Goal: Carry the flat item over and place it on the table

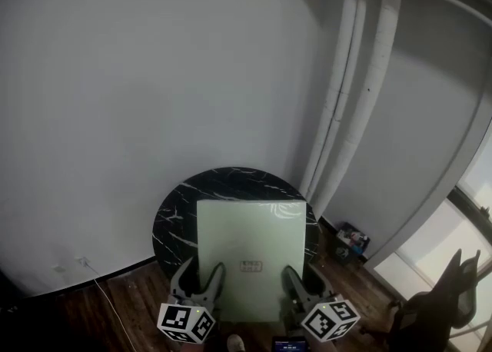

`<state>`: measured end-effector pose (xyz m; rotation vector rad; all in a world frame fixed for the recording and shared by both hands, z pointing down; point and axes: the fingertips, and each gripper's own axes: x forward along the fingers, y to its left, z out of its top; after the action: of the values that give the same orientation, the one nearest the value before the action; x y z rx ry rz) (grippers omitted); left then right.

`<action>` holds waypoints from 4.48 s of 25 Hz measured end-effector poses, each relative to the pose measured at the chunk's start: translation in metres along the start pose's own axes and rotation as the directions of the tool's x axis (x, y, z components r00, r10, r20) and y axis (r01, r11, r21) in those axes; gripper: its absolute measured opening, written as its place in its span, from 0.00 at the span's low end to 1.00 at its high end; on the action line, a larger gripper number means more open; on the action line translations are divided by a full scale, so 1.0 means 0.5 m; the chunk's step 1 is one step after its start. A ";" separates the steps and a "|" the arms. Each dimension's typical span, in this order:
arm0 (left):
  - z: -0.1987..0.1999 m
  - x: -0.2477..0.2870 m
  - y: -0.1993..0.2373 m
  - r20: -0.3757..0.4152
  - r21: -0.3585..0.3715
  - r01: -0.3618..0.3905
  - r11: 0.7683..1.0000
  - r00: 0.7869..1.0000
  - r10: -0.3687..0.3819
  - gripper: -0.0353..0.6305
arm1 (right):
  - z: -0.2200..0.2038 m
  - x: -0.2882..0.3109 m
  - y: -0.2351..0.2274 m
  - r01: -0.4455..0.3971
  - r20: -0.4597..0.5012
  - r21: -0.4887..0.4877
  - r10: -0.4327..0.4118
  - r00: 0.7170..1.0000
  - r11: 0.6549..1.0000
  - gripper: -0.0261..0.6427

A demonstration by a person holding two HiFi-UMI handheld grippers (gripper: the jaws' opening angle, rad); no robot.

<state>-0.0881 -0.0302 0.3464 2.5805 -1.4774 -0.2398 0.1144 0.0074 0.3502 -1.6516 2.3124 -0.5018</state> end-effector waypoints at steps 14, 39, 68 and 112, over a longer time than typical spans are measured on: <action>-0.017 0.120 0.086 -0.020 -0.057 0.066 0.996 0.997 -0.068 0.44 | -0.008 0.115 -0.030 0.072 -0.001 -0.006 -0.072 0.997 0.997 0.33; -0.018 0.208 0.130 -0.037 -0.015 0.063 0.998 0.997 -0.063 0.44 | -0.012 0.207 -0.075 0.068 0.004 0.027 -0.068 0.998 0.997 0.33; -0.200 0.314 0.258 -0.218 -0.078 -0.078 0.994 0.974 0.059 0.44 | -0.177 0.377 -0.205 0.108 -0.228 0.103 -0.082 0.970 0.989 0.33; -0.561 0.437 0.401 -0.542 -0.149 -0.286 0.947 0.824 0.164 0.44 | -0.479 0.542 -0.428 0.217 -0.570 0.119 -0.112 0.814 0.969 0.33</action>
<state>-0.0866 -0.3031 0.6497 2.0341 -1.4225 0.2953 0.1148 -0.2814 0.6554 -1.8013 2.3981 -1.3596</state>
